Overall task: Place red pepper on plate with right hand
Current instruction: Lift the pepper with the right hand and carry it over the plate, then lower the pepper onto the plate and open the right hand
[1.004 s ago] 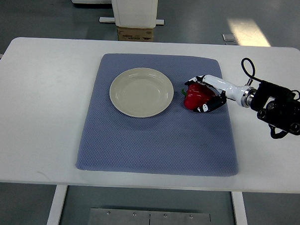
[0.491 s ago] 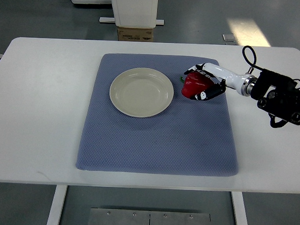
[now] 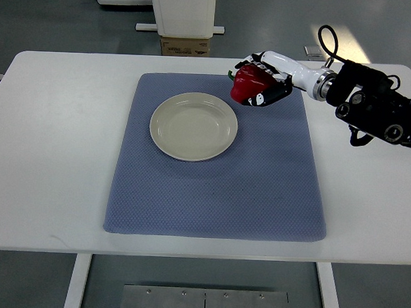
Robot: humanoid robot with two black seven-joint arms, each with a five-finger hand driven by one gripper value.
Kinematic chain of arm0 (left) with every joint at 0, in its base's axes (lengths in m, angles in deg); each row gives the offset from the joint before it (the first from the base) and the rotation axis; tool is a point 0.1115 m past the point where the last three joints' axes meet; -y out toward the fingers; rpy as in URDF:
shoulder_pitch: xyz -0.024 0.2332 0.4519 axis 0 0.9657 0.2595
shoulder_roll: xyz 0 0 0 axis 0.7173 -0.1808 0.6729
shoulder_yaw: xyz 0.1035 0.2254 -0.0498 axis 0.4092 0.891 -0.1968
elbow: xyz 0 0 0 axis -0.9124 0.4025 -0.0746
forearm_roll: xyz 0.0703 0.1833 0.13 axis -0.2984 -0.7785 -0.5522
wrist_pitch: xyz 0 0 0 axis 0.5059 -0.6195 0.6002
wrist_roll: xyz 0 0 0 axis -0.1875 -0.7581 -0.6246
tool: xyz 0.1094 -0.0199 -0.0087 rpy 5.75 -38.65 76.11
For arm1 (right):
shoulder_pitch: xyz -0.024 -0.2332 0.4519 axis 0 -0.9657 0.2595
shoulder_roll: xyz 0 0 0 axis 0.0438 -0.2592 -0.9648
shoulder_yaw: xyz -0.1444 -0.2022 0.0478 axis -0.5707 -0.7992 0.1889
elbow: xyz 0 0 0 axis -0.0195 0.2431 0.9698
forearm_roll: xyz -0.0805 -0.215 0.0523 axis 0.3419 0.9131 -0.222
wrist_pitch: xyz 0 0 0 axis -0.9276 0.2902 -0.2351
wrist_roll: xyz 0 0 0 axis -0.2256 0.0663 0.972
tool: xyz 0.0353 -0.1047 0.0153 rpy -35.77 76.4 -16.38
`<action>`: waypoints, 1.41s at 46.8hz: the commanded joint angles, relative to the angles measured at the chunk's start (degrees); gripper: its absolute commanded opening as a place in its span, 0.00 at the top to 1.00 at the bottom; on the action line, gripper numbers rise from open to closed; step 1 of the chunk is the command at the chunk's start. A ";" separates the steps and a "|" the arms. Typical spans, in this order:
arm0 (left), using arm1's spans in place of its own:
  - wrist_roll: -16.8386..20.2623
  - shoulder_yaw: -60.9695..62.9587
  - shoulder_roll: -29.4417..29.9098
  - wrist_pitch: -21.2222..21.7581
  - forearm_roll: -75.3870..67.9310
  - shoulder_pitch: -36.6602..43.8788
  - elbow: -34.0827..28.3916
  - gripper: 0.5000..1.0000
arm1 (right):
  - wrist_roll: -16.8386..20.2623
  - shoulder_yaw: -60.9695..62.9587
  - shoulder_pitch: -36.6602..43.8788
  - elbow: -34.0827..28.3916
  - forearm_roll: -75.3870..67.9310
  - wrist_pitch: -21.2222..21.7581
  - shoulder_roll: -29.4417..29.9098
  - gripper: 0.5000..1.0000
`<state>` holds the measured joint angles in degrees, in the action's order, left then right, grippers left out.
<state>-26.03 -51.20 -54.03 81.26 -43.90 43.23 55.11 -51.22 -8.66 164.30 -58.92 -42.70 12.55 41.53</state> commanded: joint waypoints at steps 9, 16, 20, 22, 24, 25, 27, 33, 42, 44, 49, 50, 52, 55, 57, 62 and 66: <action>0.00 0.01 0.00 0.00 0.00 0.06 0.00 0.00 | 1.57 -0.02 1.06 3.07 0.00 0.01 6.95 1.00; 0.00 0.01 0.00 0.00 0.00 -0.03 0.00 0.00 | 2.27 -0.02 1.59 3.42 0.09 -0.08 10.29 1.00; 0.00 0.01 0.00 0.00 0.00 -0.03 0.00 0.00 | 2.62 -0.02 1.59 4.56 0.09 -0.08 12.75 1.00; 0.00 0.01 0.00 0.00 0.00 -0.03 0.00 0.00 | 2.89 -0.02 1.50 5.00 0.09 -0.08 13.64 1.00; 0.00 0.01 0.00 0.00 0.00 0.06 0.00 0.00 | 3.06 -0.02 1.41 5.18 0.09 -0.08 13.64 1.00; 0.00 0.01 0.00 0.00 0.00 0.06 0.00 0.00 | 3.06 -0.02 1.33 5.18 0.09 -0.17 13.64 1.00; 0.00 0.01 0.00 0.00 0.00 0.06 0.00 0.00 | 3.06 -0.02 1.06 5.18 0.09 -0.17 13.64 1.00; 0.00 0.01 0.00 0.00 0.00 -0.03 0.00 0.00 | 3.06 -0.11 0.27 5.88 0.09 -0.34 13.64 1.00; 0.00 0.01 0.00 0.00 0.00 -0.03 0.00 0.00 | 2.89 -0.02 -2.71 5.88 0.09 -1.75 13.64 1.00; 0.00 0.01 0.00 0.00 0.00 0.06 0.00 0.00 | 2.71 0.07 -3.33 5.79 0.09 -1.84 13.64 1.00; 0.00 0.01 0.00 0.00 0.00 -0.03 0.00 0.00 | 2.71 0.86 -4.47 5.70 0.00 -1.84 13.64 1.00; 0.00 0.01 0.00 0.00 0.00 0.06 0.00 0.00 | 2.71 1.12 -4.74 5.70 0.09 -1.84 13.64 1.00; 0.00 0.01 0.00 0.00 0.00 0.06 0.00 0.00 | 2.71 1.65 -5.09 5.70 0.00 -1.84 13.64 1.00; 0.00 0.01 0.00 0.00 0.00 0.06 0.00 0.00 | 2.80 2.18 -5.53 5.62 0.00 -1.75 13.64 1.00; 0.00 0.01 0.00 0.00 0.00 0.06 0.00 0.00 | 2.80 2.35 -5.88 5.62 0.00 -1.75 13.64 1.00; 0.00 0.01 0.00 0.00 0.00 -0.03 0.00 0.00 | 2.98 2.44 -6.06 5.70 0.00 -1.75 13.64 1.00; 0.00 0.01 0.00 0.00 0.00 0.06 0.00 0.00 | 3.06 2.53 -6.41 5.70 0.00 -1.75 13.64 0.95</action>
<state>-26.03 -51.19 -54.04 81.26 -43.90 43.25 55.11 -48.19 -6.14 158.18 -53.24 -42.70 10.80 55.16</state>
